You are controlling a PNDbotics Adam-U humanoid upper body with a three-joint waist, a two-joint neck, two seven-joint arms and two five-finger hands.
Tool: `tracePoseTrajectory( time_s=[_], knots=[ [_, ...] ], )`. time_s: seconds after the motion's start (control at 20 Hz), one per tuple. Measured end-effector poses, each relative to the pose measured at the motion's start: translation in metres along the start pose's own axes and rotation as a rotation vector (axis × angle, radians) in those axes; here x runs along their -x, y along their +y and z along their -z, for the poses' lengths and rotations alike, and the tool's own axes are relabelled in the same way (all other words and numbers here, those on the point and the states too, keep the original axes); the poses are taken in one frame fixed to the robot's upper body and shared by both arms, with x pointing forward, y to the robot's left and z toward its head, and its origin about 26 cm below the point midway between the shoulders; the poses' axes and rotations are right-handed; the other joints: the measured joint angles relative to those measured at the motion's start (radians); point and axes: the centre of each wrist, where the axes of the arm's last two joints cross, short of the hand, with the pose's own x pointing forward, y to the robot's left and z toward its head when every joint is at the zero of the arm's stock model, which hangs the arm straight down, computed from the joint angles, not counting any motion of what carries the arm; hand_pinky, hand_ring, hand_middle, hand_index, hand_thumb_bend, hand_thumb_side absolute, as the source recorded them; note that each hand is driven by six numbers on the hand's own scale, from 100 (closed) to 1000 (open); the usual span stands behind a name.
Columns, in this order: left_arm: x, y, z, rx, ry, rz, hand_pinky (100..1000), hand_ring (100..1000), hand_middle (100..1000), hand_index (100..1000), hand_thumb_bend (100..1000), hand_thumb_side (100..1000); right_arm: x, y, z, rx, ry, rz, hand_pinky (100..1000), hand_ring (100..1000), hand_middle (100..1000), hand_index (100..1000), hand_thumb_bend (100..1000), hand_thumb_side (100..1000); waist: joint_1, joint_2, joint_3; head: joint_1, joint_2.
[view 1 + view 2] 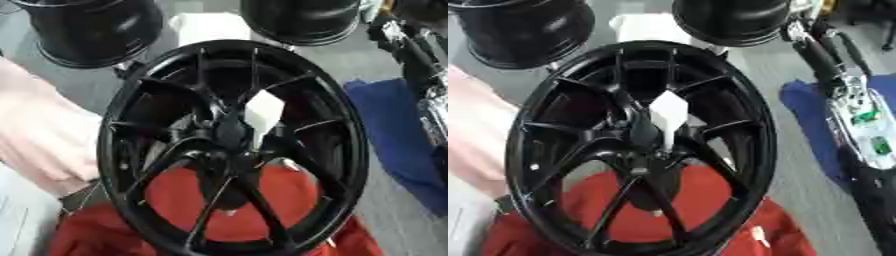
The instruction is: Pull the pin out of the wheel hub.
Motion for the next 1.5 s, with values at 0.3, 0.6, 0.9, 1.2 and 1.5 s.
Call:
tracePoseTrajectory(
  time_s=[0.3,0.6,0.9,1.2,1.5],
  knots=[
    [0.001,-0.001,-0.001,0.001,0.005,-0.005,706,672,626,696,624,633,0.001,0.001,0.0,-0.001,0.001,0.003,943,829,684,678,100,642,0.0,0.0,0.0,0.007,0.0],
    [0.001,-0.001,-0.001,0.002,0.008,-0.004,707,671,627,696,620,633,-0.003,0.002,0.002,-0.017,-0.032,0.008,940,834,695,686,100,585,0.0,0.0,0.0,0.017,0.0],
    [0.001,0.0,-0.002,0.002,0.01,-0.002,708,671,627,695,616,634,-0.049,-0.011,0.018,-0.14,-0.25,-0.131,925,835,708,703,100,472,-0.007,0.0,0.0,0.018,0.005],
    [0.001,0.0,-0.002,0.005,0.01,0.0,708,670,627,695,614,634,-0.103,-0.028,0.034,-0.363,-0.435,-0.333,919,841,723,722,100,440,-0.012,0.0,-0.001,0.017,0.009],
    [0.001,0.0,-0.002,0.009,0.008,0.004,709,670,627,695,611,635,-0.143,-0.039,0.042,-0.604,-0.543,-0.54,914,845,737,739,114,436,-0.012,0.011,0.005,0.013,0.008]
  ],
)
